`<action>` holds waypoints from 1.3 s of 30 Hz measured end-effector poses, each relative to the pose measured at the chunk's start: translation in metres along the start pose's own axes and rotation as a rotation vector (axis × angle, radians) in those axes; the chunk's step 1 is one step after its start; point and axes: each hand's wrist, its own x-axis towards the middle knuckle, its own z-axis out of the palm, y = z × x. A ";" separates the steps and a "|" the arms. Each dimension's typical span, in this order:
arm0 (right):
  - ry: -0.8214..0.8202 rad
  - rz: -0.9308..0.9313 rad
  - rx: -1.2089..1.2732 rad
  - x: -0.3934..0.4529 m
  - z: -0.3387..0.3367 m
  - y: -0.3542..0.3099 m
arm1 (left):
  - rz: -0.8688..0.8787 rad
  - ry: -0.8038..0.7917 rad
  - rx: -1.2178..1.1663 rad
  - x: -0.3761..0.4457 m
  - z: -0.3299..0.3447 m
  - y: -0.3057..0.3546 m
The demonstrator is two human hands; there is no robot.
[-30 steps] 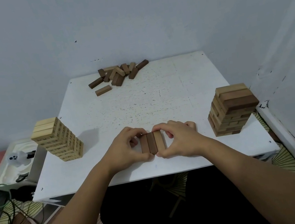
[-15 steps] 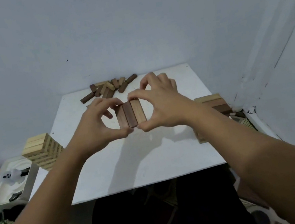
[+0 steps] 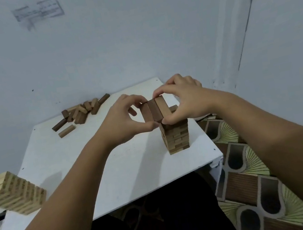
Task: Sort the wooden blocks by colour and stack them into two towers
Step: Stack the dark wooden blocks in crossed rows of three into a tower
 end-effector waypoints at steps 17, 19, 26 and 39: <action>-0.154 0.099 0.231 -0.011 0.000 0.044 | -0.084 -0.108 0.013 0.016 0.034 0.012; -0.162 0.100 0.236 -0.010 0.001 0.045 | -0.089 -0.114 0.018 0.017 0.033 0.011; -0.177 0.106 0.261 -0.005 0.007 0.050 | -0.140 -0.134 -0.036 0.015 0.031 0.004; -0.224 0.089 0.447 -0.004 0.015 0.065 | -0.229 -0.124 -0.236 -0.001 0.032 -0.020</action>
